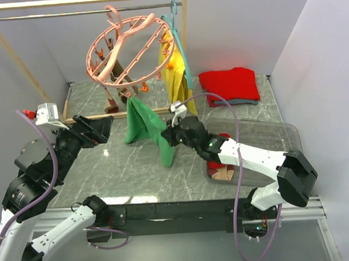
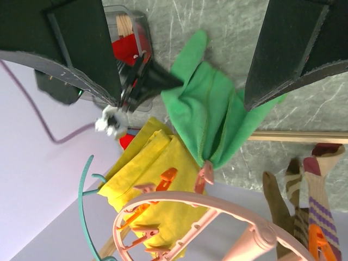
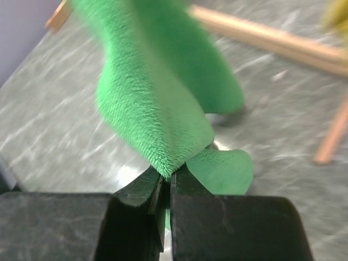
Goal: Remove the socks clipped to the hanger
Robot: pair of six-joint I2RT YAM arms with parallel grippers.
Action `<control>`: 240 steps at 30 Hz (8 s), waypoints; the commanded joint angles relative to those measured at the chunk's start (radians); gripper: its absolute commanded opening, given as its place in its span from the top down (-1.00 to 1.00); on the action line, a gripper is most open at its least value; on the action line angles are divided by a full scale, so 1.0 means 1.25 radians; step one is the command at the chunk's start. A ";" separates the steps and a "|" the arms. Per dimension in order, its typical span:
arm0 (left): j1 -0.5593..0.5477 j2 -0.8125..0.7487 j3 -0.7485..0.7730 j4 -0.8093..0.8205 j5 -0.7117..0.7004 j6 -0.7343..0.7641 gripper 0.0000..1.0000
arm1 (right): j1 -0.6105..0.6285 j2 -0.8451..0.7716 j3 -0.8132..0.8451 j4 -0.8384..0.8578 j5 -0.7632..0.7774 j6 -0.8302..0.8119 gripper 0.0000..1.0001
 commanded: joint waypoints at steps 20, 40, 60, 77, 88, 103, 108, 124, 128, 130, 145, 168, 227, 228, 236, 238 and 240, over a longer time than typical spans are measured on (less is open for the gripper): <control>0.002 0.382 0.320 0.003 -0.083 0.219 -0.92 | -0.132 0.036 0.132 -0.084 0.077 -0.066 0.88; 0.395 0.662 0.497 0.097 0.391 0.256 -0.92 | -0.136 -0.023 0.077 -0.057 -0.003 -0.084 0.78; 0.398 0.783 0.506 0.178 0.467 0.230 -0.25 | -0.136 -0.029 0.071 -0.058 -0.060 -0.072 0.72; 0.360 0.699 0.536 0.100 0.294 0.228 0.53 | -0.132 -0.100 0.067 -0.104 -0.052 -0.024 -0.63; 0.266 0.706 0.592 0.047 0.020 0.146 0.78 | -0.112 -0.159 0.044 -0.139 -0.039 -0.007 -0.89; 0.146 0.721 0.583 0.080 -0.230 0.123 -0.16 | -0.094 -0.180 0.024 -0.148 -0.036 0.005 -0.99; 0.146 0.700 0.569 0.078 -0.196 0.138 -0.65 | -0.086 -0.170 0.025 -0.142 -0.036 -0.001 -1.00; 0.146 0.400 0.356 0.021 -0.047 0.133 -0.87 | 0.088 0.001 0.064 0.119 -0.014 -0.050 -0.99; 0.146 0.308 0.305 0.000 -0.026 0.134 -0.88 | 0.153 0.106 0.110 0.258 0.032 -0.062 -1.00; 0.146 0.254 0.277 -0.006 -0.030 0.136 -0.89 | 0.160 0.182 0.145 0.298 0.020 -0.047 -0.99; 0.146 0.026 0.144 0.005 -0.074 0.154 -0.93 | 0.163 0.627 0.559 0.394 0.130 -0.039 -0.98; 0.146 -0.030 0.082 0.028 -0.036 0.147 -0.93 | 0.138 0.847 0.904 0.263 0.118 -0.106 0.76; 0.147 0.235 0.040 -0.018 0.147 0.061 -0.79 | 0.230 0.020 0.153 -0.104 -0.198 -0.088 1.00; 0.147 0.237 0.034 -0.007 0.160 0.048 -0.79 | 0.228 0.010 0.153 -0.105 -0.205 -0.090 1.00; 0.149 0.231 -0.009 0.106 0.138 -0.032 -0.59 | 0.206 -0.050 0.115 -0.117 -0.299 -0.085 1.00; 0.153 0.241 -0.005 0.118 0.149 -0.035 -0.59 | 0.199 -0.062 0.101 -0.111 -0.317 -0.084 1.00; 0.160 0.253 -0.002 0.127 0.167 -0.043 -0.58 | 0.194 -0.072 0.087 -0.084 -0.337 -0.082 1.00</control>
